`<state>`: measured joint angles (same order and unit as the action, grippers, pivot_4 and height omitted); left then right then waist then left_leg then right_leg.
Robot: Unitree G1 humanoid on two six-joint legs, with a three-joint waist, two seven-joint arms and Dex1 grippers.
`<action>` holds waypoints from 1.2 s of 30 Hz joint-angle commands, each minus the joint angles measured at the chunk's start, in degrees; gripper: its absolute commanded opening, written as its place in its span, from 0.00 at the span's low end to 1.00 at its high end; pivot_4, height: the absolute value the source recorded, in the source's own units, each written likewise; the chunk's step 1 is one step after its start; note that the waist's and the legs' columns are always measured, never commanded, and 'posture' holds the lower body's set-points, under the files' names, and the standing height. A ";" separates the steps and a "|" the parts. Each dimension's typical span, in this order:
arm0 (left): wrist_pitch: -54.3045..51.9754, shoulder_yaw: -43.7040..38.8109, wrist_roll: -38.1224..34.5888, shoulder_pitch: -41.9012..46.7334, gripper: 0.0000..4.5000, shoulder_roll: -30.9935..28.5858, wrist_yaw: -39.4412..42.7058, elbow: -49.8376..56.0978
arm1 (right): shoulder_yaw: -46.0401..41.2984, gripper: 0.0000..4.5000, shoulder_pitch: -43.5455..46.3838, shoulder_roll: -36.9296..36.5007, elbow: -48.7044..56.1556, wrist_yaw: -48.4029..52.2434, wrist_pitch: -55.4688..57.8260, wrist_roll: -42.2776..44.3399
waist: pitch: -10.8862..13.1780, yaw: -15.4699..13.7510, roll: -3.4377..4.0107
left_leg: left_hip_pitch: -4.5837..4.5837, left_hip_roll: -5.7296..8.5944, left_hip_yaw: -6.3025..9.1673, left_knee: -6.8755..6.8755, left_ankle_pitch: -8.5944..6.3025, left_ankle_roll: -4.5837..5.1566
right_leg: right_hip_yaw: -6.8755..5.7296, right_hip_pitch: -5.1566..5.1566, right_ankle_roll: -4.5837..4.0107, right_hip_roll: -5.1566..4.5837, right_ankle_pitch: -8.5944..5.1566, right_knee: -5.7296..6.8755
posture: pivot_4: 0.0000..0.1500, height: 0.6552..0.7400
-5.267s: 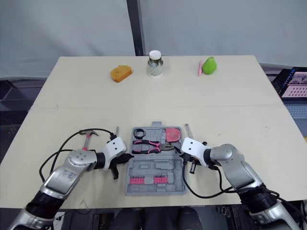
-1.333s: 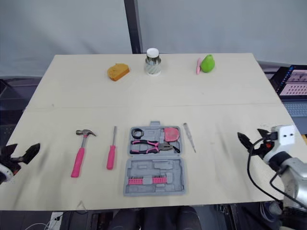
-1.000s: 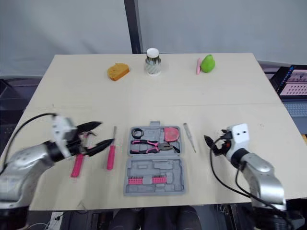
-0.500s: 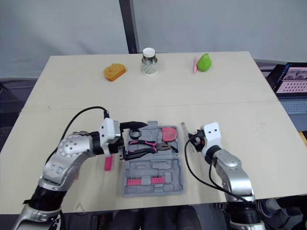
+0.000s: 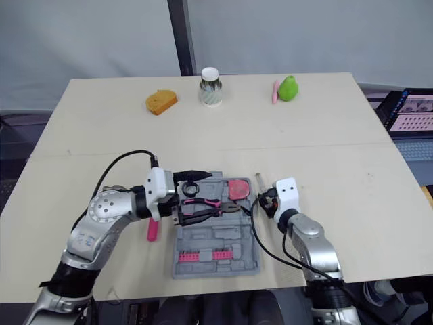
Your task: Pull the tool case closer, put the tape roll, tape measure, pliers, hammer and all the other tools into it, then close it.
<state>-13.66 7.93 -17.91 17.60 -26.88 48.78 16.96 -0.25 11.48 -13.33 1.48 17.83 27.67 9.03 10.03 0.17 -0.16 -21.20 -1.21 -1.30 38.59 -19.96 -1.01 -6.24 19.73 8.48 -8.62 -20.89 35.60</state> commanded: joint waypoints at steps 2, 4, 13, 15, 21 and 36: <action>1.13 -0.15 0.12 -0.13 1.00 0.53 -0.69 0.78 | -0.40 0.51 0.55 0.98 -2.09 -2.00 -2.75 -1.23 | 0.00 0.02 0.00 | 0.00 0.00 0.00 0.00 0.00 0.00 | 0.00 0.00 0.00 0.00 0.00 0.00 | 1.00 1.00; 1.30 -0.17 0.23 -0.04 1.00 0.64 -0.82 0.59 | -0.79 0.38 0.54 1.25 -3.36 -2.77 -3.91 -1.61 | 0.00 -0.01 0.00 | 0.00 0.00 0.01 0.01 0.00 0.00 | 0.00 -0.01 0.00 0.00 0.00 0.01 | 1.00 1.00; 2.76 -1.36 0.50 1.05 1.00 0.28 -0.88 -1.72 | -0.84 0.00 -1.21 -0.57 -1.02 -1.31 -6.79 -1.75 | 0.00 -0.07 0.00 | 0.00 0.00 0.03 0.02 0.00 0.00 | 0.00 -0.02 0.00 0.00 0.00 0.02 | 1.00 1.00; 2.77 -2.24 0.17 0.12 1.00 -0.67 -0.63 -0.88 | -0.23 0.00 -1.47 -4.52 3.82 2.34 -5.67 -1.49 | 0.01 -0.09 0.01 | -0.01 0.01 0.05 0.01 0.00 0.00 | 0.00 -0.02 0.00 -0.01 0.00 0.02 | 1.00 1.00; 3.10 -10.55 -3.31 -11.52 1.00 -8.01 2.42 5.55 | 5.25 0.00 1.73 -25.36 24.02 23.33 4.92 4.44 | 0.09 0.60 0.16 | 0.03 -0.04 -0.06 -0.17 0.00 0.01 | 0.02 0.08 -0.02 0.02 -0.01 -0.05 | 1.00 1.00; 21.19 -31.54 -4.33 -51.39 1.00 -8.33 7.92 10.19 | 43.21 0.00 31.08 -24.98 32.31 31.92 33.32 -0.33 | 0.09 -0.27 0.04 | -0.08 -0.06 0.14 0.00 -0.04 -0.01 | -0.08 -0.03 -0.06 0.00 -0.03 -0.18 | 1.00 1.00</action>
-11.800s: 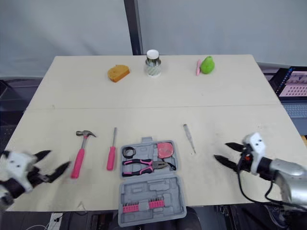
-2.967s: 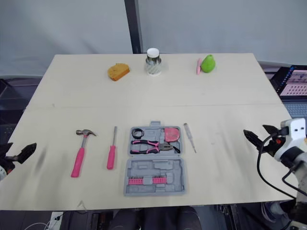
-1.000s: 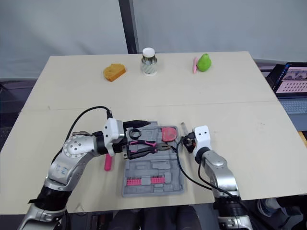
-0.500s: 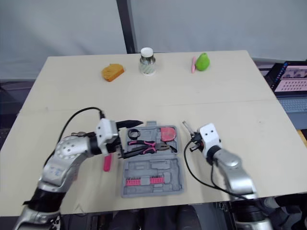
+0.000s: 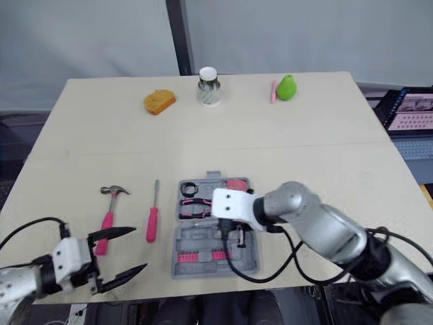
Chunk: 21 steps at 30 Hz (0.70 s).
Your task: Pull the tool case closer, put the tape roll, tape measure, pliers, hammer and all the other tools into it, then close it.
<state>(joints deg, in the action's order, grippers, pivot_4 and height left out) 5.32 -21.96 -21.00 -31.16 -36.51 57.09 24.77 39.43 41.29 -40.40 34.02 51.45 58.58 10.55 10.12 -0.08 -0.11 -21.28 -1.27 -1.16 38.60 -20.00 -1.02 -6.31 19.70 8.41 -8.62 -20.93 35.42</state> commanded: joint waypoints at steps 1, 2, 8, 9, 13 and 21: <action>2.35 -1.88 -1.33 -3.76 1.00 1.95 -0.87 3.15 | 4.85 0.00 1.70 3.14 -0.71 -2.24 2.97 -2.40 | -0.01 -0.09 -0.02 | -0.03 0.03 0.05 0.07 0.00 0.00 | 0.00 0.00 0.00 -0.02 0.00 0.02 | 1.00 1.00; 2.07 -1.84 -1.35 -4.73 1.00 2.49 -1.50 4.09 | 5.91 0.00 1.98 3.80 -1.12 -2.62 3.26 -2.95 | -0.01 -0.08 -0.02 | -0.05 0.06 0.09 0.12 -0.01 0.01 | 0.00 -0.03 0.00 -0.03 0.00 0.02 | 1.00 1.00; 3.19 -0.92 -0.59 -8.53 1.00 4.79 -2.67 5.97 | 7.96 0.00 3.05 6.99 -3.89 -4.08 3.16 -4.61 | -0.01 0.27 -0.02 | -0.06 0.05 0.12 0.15 -0.03 0.00 | -0.01 -0.03 0.00 0.00 0.00 0.05 | 1.00 1.00; 3.36 -0.59 -0.25 -8.57 1.00 5.00 -3.01 5.94 | 7.98 0.00 3.21 7.35 -4.46 -4.24 2.81 -4.93 | -0.01 0.23 -0.02 | -0.06 0.03 0.11 0.14 -0.03 -0.01 | -0.01 -0.01 -0.01 0.03 0.00 0.05 | 1.00 1.00; 3.59 0.32 0.44 -8.19 1.00 5.53 -4.26 5.81 | 7.72 0.00 3.63 8.07 -6.32 -4.39 1.61 -6.08 | -0.02 0.24 -0.03 | -0.06 0.04 0.10 0.14 -0.03 0.00 | -0.01 -0.02 -0.01 0.02 0.00 0.07 | 1.00 1.00; 2.51 1.00 0.56 -6.29 1.00 4.67 -5.71 5.61 | 7.77 0.00 3.13 8.99 -9.00 -4.15 -0.62 -7.75 | -0.02 0.29 -0.03 | -0.06 0.04 0.09 0.13 -0.03 0.00 | -0.02 0.00 -0.01 0.02 -0.01 0.07 | 1.00 1.00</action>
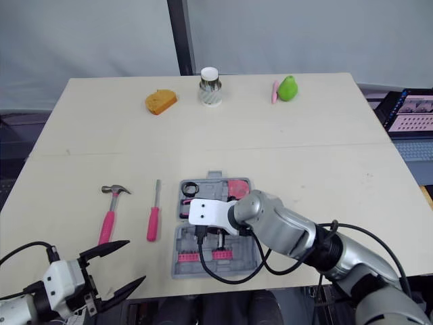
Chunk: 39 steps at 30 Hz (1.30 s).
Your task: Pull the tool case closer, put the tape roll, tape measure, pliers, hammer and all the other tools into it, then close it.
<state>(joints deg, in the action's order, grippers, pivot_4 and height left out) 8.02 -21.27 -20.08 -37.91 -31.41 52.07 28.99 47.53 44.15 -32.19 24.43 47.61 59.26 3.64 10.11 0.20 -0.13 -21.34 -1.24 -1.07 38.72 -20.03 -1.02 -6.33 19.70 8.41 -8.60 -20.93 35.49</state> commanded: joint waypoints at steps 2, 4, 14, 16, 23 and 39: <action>-0.46 0.40 -0.34 0.73 1.00 -0.55 -0.83 1.46 | -0.28 0.00 -0.09 1.09 0.49 -0.32 -1.44 -1.12 | 0.00 0.03 0.00 | 0.00 0.00 -0.01 0.00 0.00 0.00 | 0.00 0.00 0.00 0.00 0.00 0.00 | 1.00 1.00; -0.60 0.47 -0.27 0.94 1.00 -0.64 -0.91 1.42 | -0.25 0.00 -0.36 1.35 0.49 -0.37 -1.43 -1.34 | 0.00 0.05 0.00 | 0.00 0.00 -0.01 0.00 0.00 0.00 | 0.00 0.00 0.00 0.00 0.00 0.00 | 1.00 1.00; -1.25 0.78 -0.23 2.19 1.00 -1.41 -1.01 0.68 | 0.30 0.00 -1.64 2.05 0.16 -0.21 -1.96 -2.33 | 0.00 0.03 0.00 | 0.00 0.00 -0.01 -0.01 0.00 -0.01 | 0.00 0.01 0.00 0.00 0.00 0.00 | 1.00 1.00; -1.14 0.76 -0.15 2.29 1.00 -1.43 -0.87 0.38 | 0.46 0.00 -1.98 2.35 -0.07 -0.31 -2.19 -2.68 | 0.00 0.04 0.00 | 0.00 0.00 -0.01 -0.01 0.00 -0.01 | 0.00 0.01 0.00 0.00 0.00 0.00 | 1.00 1.00; -0.73 0.96 0.17 2.43 1.00 -1.42 -0.61 -0.35 | 0.63 0.00 -2.58 2.99 -1.08 -0.41 -3.16 -3.80 | 0.00 0.04 0.00 | 0.00 0.00 -0.02 -0.01 0.00 -0.01 | 0.00 0.01 0.00 0.00 0.00 0.00 | 1.00 1.00; -0.42 1.89 0.63 3.02 1.00 -1.45 -0.66 -1.10 | 0.19 0.11 -3.60 3.43 -1.82 -0.09 -3.83 -5.10 | 0.00 0.05 0.00 | 0.00 0.00 -0.02 -0.02 -0.01 -0.01 | 0.00 0.02 0.00 0.00 0.00 0.00 | 1.00 1.00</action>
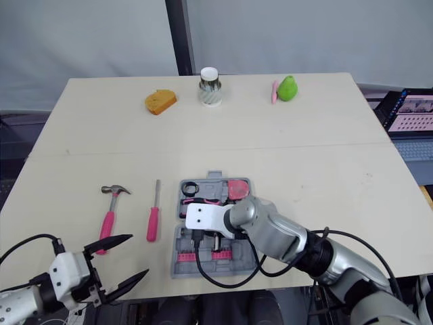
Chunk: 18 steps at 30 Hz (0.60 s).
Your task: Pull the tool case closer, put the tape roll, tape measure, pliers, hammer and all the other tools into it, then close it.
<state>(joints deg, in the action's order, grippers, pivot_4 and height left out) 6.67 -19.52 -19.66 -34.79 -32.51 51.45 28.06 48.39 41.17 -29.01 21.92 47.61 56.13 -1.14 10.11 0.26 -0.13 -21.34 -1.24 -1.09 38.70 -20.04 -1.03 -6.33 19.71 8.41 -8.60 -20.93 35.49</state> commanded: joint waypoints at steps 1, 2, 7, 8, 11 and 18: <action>0.96 0.25 0.26 -0.06 1.00 -0.32 -0.08 -0.19 | -0.80 0.22 -0.68 0.16 0.78 -0.06 -0.66 -0.27 | 0.00 -0.01 0.00 | 0.00 0.00 0.00 0.00 0.00 0.00 | 0.00 0.00 0.00 0.00 0.00 0.00 | 1.00 1.00; 0.95 0.36 0.29 0.03 1.00 -0.31 -0.11 -0.23 | -0.96 0.29 -0.70 -0.01 0.90 0.04 -0.65 -0.20 | 0.00 -0.01 0.00 | 0.00 0.00 0.00 0.00 0.00 0.00 | 0.00 0.00 0.00 0.00 0.00 0.00 | 1.00 1.00; 0.64 0.79 0.18 0.33 1.00 -0.06 -0.57 -0.28 | -2.87 0.78 0.12 -1.47 3.06 1.39 0.00 0.61 | 0.00 -0.04 0.00 | 0.00 0.00 0.01 0.01 0.00 0.00 | 0.00 -0.01 0.00 0.00 0.00 0.00 | 1.00 1.00; 0.65 0.91 0.22 0.38 1.00 -0.06 -0.62 -0.29 | -3.28 0.93 0.26 -1.66 3.49 1.59 0.19 0.80 | 0.00 -0.04 0.00 | 0.00 0.00 0.00 0.01 0.00 0.00 | 0.00 -0.01 0.00 0.00 0.00 -0.01 | 1.00 1.00; 0.46 1.20 0.13 0.63 1.00 0.00 -0.99 -0.25 | -4.40 0.99 0.35 -2.22 4.89 2.10 0.69 1.57 | 0.00 -0.02 0.00 | 0.01 0.00 0.00 0.00 0.00 0.00 | 0.00 -0.01 0.00 0.00 0.00 0.00 | 1.00 1.00; -0.05 2.02 -0.08 1.88 1.00 -0.11 -1.84 -0.37 | -12.10 0.99 -5.00 -0.21 6.01 0.62 -8.46 5.71 | -0.01 -0.12 -0.01 | 0.01 0.00 0.01 -0.03 0.00 0.00 | -0.01 -0.02 0.00 0.00 0.00 -0.02 | 1.00 1.00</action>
<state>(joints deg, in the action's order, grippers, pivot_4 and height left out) 6.25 -17.63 -19.63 -32.74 -32.47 49.94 26.88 38.85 37.64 -30.41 27.08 49.43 53.18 3.45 10.10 0.14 -0.14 -21.33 -1.24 -1.08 38.67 -20.04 -1.03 -6.33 19.69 8.41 -8.59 -20.93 35.47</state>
